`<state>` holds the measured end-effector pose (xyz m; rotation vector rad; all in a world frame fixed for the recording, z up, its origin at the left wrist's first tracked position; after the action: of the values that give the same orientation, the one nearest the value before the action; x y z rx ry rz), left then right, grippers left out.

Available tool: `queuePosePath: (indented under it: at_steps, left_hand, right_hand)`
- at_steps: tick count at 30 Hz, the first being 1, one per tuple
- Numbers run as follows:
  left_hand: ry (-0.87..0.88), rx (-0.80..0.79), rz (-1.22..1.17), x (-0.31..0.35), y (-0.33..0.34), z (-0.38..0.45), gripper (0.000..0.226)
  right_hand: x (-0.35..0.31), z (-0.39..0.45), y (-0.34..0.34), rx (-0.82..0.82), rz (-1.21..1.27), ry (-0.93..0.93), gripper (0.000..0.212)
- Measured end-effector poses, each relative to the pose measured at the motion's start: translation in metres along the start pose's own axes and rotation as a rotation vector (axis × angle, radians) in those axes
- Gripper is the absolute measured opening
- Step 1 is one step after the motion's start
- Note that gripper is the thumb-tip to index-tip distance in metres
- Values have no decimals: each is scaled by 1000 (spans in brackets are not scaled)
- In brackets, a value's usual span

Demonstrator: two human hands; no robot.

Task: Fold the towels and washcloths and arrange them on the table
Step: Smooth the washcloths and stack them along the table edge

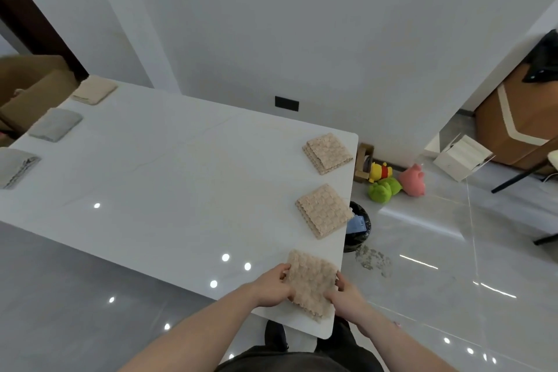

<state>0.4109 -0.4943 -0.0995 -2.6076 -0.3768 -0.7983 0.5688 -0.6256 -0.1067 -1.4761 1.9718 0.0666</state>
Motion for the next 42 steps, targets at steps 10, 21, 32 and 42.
queuePosePath:
  at_steps: [10,21,32,42]
  left_hand:
    - [-25,53,42,-17,-3,19,92]
    - [66,381,262,49,-63,44,66]
    - [87,371,154,146,-78,140,86]
    - [71,547,102,146,-90,176,13]
  right_hand:
    - [1,13,-6,-25,-131,-57,80]
    - [-42,42,-39,82,-142,-81,65]
    - [-91,118,-73,30,-14,26,71]
    - [-89,178,-84,174,99,93,74]
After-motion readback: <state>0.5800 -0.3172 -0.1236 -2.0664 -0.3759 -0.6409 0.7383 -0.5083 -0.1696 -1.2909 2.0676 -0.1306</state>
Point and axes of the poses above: each hand's wrist, its own z-axis towards the middle knuckle, its own y-axis out of the palm, x = y × z, the point moved 6 cm from there along z, towards the middle knuckle, and after that the axes turned 10 degrees about x, right-handed, at the moved point
